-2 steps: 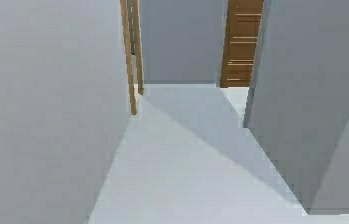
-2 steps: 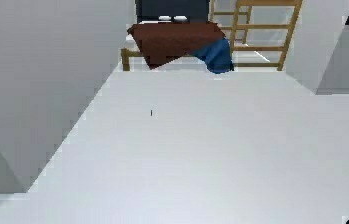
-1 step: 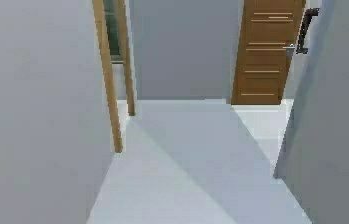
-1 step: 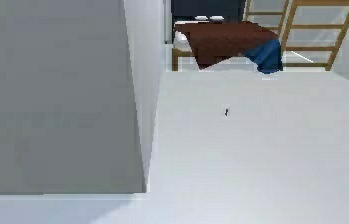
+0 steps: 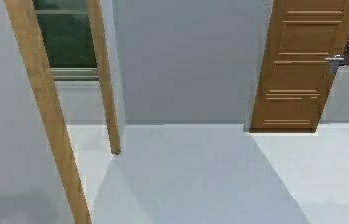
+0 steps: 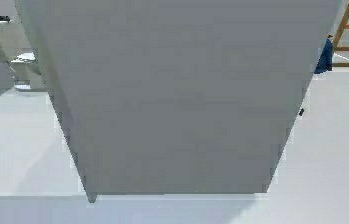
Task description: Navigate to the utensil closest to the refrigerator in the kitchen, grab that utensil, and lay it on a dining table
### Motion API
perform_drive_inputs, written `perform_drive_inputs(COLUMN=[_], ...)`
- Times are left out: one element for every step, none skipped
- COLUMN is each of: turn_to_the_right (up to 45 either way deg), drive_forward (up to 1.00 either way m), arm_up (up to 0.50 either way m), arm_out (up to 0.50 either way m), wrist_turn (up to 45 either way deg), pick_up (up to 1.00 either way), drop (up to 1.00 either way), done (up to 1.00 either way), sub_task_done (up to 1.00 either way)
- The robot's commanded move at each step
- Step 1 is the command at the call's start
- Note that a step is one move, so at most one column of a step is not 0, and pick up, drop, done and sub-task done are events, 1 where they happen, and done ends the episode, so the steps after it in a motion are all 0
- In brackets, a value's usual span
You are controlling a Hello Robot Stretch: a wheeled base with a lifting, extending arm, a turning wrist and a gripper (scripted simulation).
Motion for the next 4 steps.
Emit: perform_drive_inputs(turn_to_the_right=[3.0, 0.0, 12.0, 0.0], drive_forward=[0.0, 1.0, 0.0, 0.15], arm_up=[0.0, 0.0, 0.0, 0.0], arm_out=[0.0, 0.0, 0.0, 0.0], wrist_turn=[0.0, 0.0, 0.0, 0.0], pick_up=[0.0, 0.0, 0.0, 0.0], drop=[0.0, 0.0, 0.0, 0.0], done=[0.0, 0.0, 0.0, 0.0], sub_task_done=[0.0, 0.0, 0.0, 0.0])
